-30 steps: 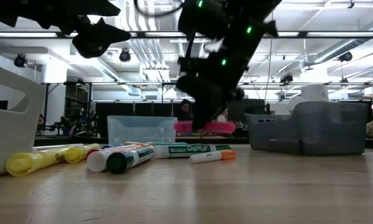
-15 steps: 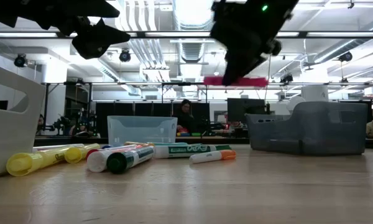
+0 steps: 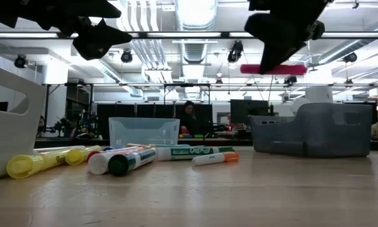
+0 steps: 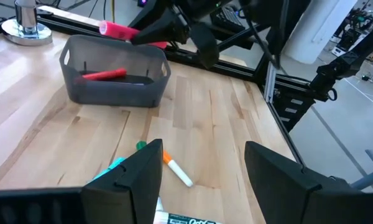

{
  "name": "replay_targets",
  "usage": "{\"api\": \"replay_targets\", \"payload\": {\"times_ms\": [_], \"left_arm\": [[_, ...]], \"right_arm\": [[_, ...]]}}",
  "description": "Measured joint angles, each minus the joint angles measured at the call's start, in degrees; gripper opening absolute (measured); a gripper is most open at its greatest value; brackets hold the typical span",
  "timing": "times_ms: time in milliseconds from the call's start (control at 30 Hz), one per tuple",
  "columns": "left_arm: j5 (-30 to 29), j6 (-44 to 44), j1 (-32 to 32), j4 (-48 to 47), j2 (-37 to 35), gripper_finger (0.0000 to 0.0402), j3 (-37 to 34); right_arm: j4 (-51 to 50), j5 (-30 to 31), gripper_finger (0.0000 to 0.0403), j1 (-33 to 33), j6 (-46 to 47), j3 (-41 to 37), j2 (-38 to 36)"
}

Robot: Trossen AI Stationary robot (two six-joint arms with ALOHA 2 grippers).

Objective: Pick & Place Markers
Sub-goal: Put the pink highlighter pen into the black bin

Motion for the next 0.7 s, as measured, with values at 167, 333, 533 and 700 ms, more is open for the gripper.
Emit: {"api": "replay_targets", "payload": {"times_ms": [167,333,533,700], "left_arm": [[0.0,-0.1,0.0,0.0,0.0,0.0220,0.0],[0.0,-0.1,0.0,0.0,0.0,0.0220,0.0],[0.0,-0.3,0.0,0.0,0.0,0.0220,0.0],[0.0,-0.3,0.0,0.0,0.0,0.0220,0.0]], "right_arm": [[-2.5,0.0,0.0051,-0.2,3.9,-1.5,0.0],[-2.7,-0.9,0.0051,-1.5,5.6,-4.5,-0.2],[-2.5,-3.3,0.0057,-4.8,6.6,-8.7,-0.2],[-2.0,-3.9,0.0059,-7.6,8.0,-12.6,-0.2]]}}
